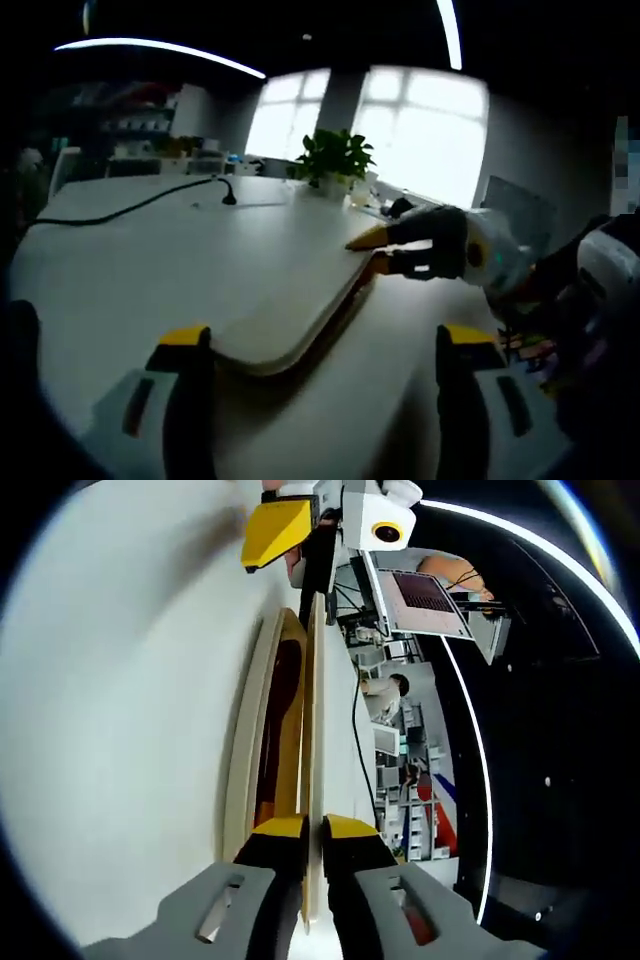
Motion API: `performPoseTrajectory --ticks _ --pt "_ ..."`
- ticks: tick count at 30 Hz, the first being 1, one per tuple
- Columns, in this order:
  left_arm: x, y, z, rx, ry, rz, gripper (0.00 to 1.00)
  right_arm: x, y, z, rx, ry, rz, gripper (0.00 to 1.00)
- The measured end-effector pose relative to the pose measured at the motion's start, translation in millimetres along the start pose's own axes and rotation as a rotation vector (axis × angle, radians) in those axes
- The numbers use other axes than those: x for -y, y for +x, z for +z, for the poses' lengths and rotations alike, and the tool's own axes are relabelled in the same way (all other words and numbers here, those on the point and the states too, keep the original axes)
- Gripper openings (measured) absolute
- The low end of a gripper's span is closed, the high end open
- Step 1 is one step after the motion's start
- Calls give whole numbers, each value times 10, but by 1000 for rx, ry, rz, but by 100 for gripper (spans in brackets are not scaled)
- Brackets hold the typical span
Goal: Arrange the utensils inside the cutlery case until each visible utensil rests in its matching compartment.
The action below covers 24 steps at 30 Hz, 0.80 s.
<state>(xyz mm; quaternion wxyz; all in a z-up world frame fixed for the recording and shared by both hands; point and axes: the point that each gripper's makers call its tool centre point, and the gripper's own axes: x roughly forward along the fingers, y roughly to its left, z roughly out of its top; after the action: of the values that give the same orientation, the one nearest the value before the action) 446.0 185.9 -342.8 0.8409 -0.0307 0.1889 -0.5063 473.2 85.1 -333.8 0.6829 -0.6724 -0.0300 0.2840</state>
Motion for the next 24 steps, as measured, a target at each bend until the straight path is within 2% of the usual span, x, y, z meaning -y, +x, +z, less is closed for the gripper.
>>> performPoseTrajectory --ticks 9,16,24 --pt "-21 13 -12 -5 1 16 96 -96 -46 -17 -17 2 45 6" --pt "-71 3 -4 7 -18 40 88 -108 -90 -66 -45 1 73 9" --pt "-123 -10 -16 8 -25 62 76 -101 -146 -35 -36 -3 90 10"
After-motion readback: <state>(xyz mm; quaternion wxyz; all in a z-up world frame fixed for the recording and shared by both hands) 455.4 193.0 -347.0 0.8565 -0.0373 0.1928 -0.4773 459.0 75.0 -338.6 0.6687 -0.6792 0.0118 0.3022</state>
